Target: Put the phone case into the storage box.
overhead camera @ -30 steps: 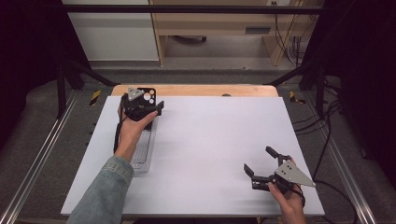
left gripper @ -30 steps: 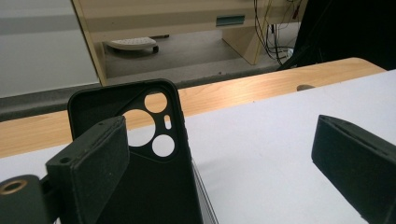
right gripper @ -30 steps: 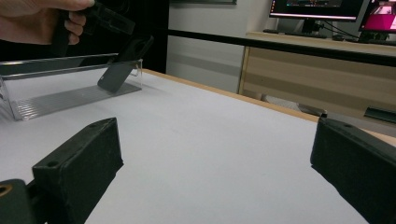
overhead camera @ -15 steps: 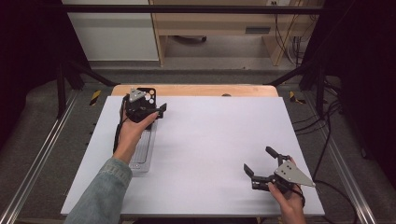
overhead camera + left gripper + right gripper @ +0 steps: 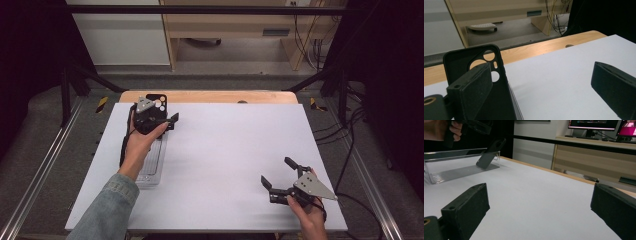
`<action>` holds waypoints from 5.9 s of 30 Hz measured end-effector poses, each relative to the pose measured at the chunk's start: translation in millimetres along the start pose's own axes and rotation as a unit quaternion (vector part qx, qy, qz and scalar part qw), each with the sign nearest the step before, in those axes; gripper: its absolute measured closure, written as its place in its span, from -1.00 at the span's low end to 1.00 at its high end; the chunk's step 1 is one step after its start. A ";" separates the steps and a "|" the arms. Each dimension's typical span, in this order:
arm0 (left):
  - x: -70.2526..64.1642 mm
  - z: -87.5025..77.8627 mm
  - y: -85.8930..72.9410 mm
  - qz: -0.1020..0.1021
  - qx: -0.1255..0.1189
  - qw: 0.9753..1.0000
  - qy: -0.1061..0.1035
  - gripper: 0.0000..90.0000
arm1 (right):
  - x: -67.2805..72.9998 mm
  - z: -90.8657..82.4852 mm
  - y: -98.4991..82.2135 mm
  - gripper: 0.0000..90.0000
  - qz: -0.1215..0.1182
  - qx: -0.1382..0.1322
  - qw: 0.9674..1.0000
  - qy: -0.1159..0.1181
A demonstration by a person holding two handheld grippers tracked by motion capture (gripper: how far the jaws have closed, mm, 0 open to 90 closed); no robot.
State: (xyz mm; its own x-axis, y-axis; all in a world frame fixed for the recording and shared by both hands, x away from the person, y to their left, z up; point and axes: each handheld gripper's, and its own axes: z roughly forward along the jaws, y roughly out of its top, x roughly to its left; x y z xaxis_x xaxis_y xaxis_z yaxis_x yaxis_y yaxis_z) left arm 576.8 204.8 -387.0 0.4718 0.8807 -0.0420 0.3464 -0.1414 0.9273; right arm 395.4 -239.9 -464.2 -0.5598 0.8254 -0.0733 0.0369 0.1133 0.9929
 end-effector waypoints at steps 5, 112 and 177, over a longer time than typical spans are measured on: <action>-2.1 -4.1 0.8 0.002 -0.004 1.000 -0.004 -0.93 | 0.0 -0.1 0.1 -0.95 0.000 0.000 1.000 0.000; -80.6 -72.7 -16.1 0.037 -0.083 0.990 -0.107 -0.95 | 2.2 0.6 0.4 -0.96 -0.001 0.003 1.000 -0.006; -8.8 -181.7 -98.2 0.053 -0.183 0.981 -0.022 -0.98 | -4.5 -5.0 0.5 -0.95 -0.001 0.002 1.000 -0.023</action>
State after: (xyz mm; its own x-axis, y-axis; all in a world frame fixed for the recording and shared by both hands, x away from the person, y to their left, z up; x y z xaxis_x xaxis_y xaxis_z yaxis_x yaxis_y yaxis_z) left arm 391.4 293.1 -410.2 0.5261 0.8487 0.0540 -0.0181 -0.0522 0.9985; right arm 393.8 -246.3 -462.9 -0.5217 0.8495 -0.0791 0.0401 0.1170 0.9923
